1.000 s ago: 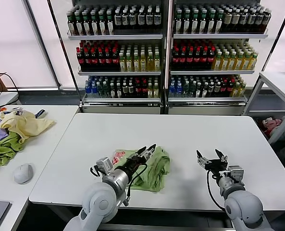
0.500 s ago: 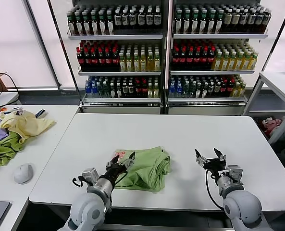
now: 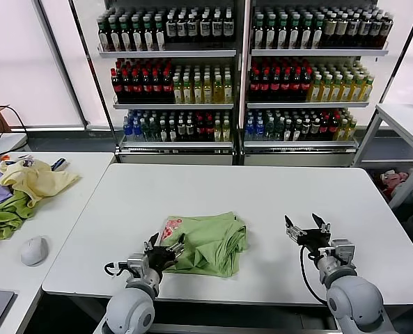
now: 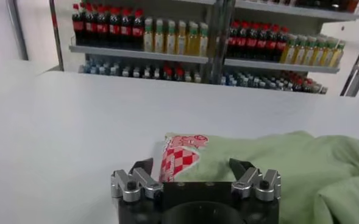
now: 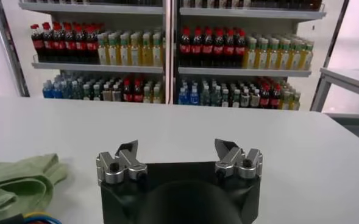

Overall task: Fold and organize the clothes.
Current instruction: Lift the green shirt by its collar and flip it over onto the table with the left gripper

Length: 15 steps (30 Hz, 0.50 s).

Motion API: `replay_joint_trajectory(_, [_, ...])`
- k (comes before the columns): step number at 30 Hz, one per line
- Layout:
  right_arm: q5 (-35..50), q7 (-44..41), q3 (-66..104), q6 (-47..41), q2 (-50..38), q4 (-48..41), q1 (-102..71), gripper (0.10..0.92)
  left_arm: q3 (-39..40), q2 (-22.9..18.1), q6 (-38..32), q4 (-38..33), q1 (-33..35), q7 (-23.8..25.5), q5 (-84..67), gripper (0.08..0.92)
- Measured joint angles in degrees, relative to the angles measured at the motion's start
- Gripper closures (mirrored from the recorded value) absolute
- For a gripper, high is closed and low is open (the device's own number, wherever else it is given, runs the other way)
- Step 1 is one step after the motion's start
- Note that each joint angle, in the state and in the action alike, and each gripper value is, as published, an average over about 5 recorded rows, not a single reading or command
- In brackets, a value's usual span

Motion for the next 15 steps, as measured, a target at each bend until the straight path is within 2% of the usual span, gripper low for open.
replay_joint_trajectory(15, [0.1,0.1,-0.1,-0.2,-0.1,0.4,0.3,0.203,-1.2,0.4,3.2,1.2,-0.6,0.3,-6.4,0.623])
